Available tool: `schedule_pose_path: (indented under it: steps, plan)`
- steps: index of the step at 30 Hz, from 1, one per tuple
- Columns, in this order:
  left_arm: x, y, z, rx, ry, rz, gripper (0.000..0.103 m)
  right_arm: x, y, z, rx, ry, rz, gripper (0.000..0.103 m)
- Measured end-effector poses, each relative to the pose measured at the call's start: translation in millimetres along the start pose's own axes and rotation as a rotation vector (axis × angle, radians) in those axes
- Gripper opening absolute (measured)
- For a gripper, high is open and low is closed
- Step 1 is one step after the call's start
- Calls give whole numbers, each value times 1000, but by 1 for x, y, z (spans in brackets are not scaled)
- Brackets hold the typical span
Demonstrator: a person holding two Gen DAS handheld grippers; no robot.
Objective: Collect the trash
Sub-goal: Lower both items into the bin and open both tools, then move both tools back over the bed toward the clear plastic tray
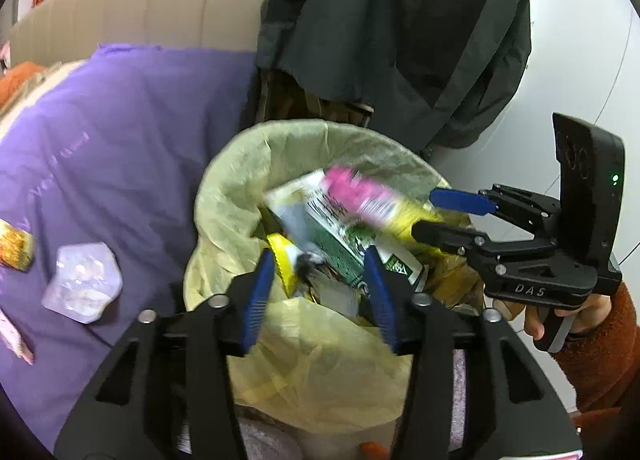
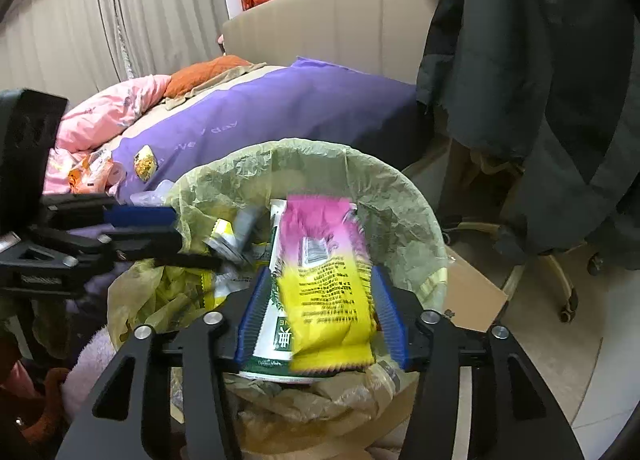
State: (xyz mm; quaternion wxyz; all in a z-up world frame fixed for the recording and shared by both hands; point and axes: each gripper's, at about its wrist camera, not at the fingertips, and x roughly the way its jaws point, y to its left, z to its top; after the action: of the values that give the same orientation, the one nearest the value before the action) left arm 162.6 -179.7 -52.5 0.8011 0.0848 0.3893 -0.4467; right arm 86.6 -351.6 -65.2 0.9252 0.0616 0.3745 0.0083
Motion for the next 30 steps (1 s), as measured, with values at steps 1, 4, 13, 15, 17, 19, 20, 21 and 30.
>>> schedule_pose_path:
  steps: [1, 4, 13, 15, 17, 19, 20, 21, 30]
  plan:
    - [-5, 1, 0, -2, -11, -1, 51, -2, 1, 1, -5, -3, -8, 53]
    - [-21, 3, 1, -13, -51, 4, 58, -12, 7, 5, -19, -24, -33, 54]
    - [-90, 31, -8, -34, -182, 104, 59, -50, 38, 28, -35, -128, -44, 55]
    - [-109, 47, -17, -44, -202, 138, 59, -53, 49, 35, -37, -149, -17, 55]
    - [-124, 62, -24, -48, -210, 174, 59, -54, 63, 41, -42, -166, 1, 55]
    - [-143, 83, -34, -56, -219, 225, 59, -51, 78, 47, -53, -168, 16, 57]
    - [-149, 91, -38, -62, -224, 242, 59, -47, 88, 51, -64, -162, 24, 59]
    - [-157, 102, -42, -77, -231, 262, 59, -44, 98, 54, -77, -156, 30, 64]
    - [-225, 208, -84, -278, -320, 383, 59, 3, 194, 72, -219, -60, 104, 64]
